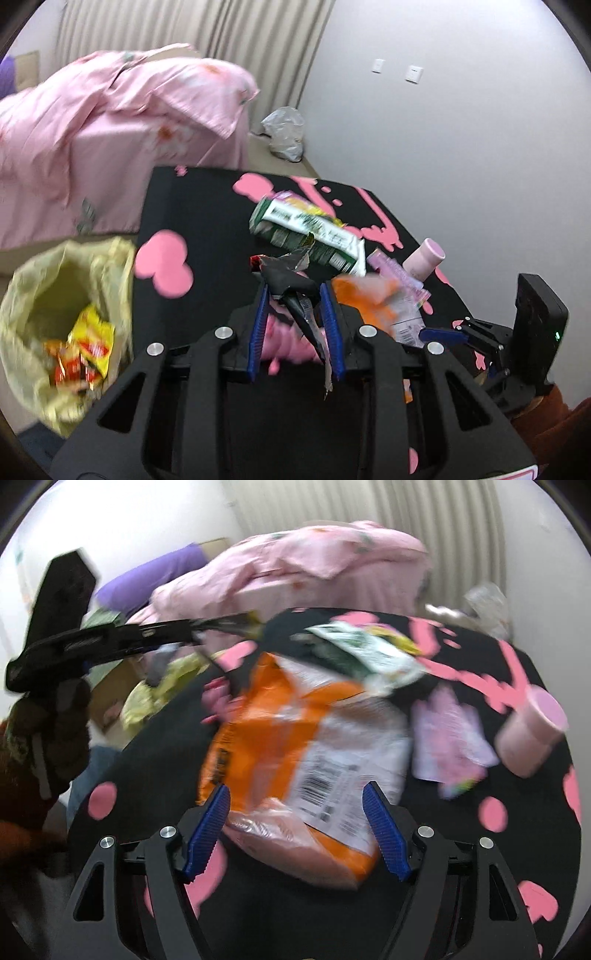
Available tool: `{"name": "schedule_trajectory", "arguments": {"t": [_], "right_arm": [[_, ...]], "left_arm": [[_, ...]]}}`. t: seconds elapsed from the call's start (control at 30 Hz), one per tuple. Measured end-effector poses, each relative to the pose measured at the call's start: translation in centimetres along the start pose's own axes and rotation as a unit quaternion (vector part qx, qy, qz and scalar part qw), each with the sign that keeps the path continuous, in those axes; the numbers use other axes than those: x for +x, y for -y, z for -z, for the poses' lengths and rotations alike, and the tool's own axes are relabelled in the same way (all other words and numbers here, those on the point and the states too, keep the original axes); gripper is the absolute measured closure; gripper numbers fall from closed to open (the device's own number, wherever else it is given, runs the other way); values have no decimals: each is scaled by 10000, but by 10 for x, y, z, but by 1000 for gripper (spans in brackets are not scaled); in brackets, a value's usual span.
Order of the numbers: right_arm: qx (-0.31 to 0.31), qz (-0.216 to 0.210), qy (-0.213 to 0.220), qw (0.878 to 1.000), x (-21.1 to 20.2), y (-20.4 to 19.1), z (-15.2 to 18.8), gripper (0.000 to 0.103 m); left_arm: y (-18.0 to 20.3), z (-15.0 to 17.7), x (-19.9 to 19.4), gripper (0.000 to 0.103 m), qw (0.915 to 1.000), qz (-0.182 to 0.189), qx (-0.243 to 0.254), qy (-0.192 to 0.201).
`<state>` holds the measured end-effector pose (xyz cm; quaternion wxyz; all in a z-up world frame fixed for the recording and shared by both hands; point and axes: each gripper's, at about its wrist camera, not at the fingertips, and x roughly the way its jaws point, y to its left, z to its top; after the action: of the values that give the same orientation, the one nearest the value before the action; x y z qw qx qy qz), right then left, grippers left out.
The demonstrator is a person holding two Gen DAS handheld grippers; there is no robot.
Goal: Collect trash
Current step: 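Grasp the black torn wrapper with the left tool while the right tool regrips the orange bag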
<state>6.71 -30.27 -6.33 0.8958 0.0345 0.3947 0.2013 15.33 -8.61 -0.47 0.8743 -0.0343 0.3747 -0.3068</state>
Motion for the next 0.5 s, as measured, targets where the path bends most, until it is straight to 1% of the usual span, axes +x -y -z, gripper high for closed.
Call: {"name": "schedule_trajectory", "arguments": {"t": [0.03, 0.1, 0.17, 0.23, 0.37, 0.5], "right_arm": [[-219, 58, 10, 9997, 2, -10, 1, 32], [-489, 369, -55, 9981, 6, -19, 0, 32], [-465, 760, -112, 9960, 8, -13, -1, 32], [-295, 930, -217, 9950, 8, -3, 1, 32], [300, 735, -417, 9960, 2, 23, 10, 32], [724, 420, -609, 9946, 6, 34, 23, 32]], "left_arm": [[-4, 5, 0, 76, 10000, 2, -70, -31], [-11, 13, 1, 76, 9998, 13, -155, -82], [-16, 21, -2, 76, 9996, 48, -245, -104], [-21, 27, -4, 76, 9993, 124, -326, -141], [-23, 39, 0, 76, 9987, 209, -395, -244], [-25, 44, 1, 76, 9981, 258, -502, -264]]}}
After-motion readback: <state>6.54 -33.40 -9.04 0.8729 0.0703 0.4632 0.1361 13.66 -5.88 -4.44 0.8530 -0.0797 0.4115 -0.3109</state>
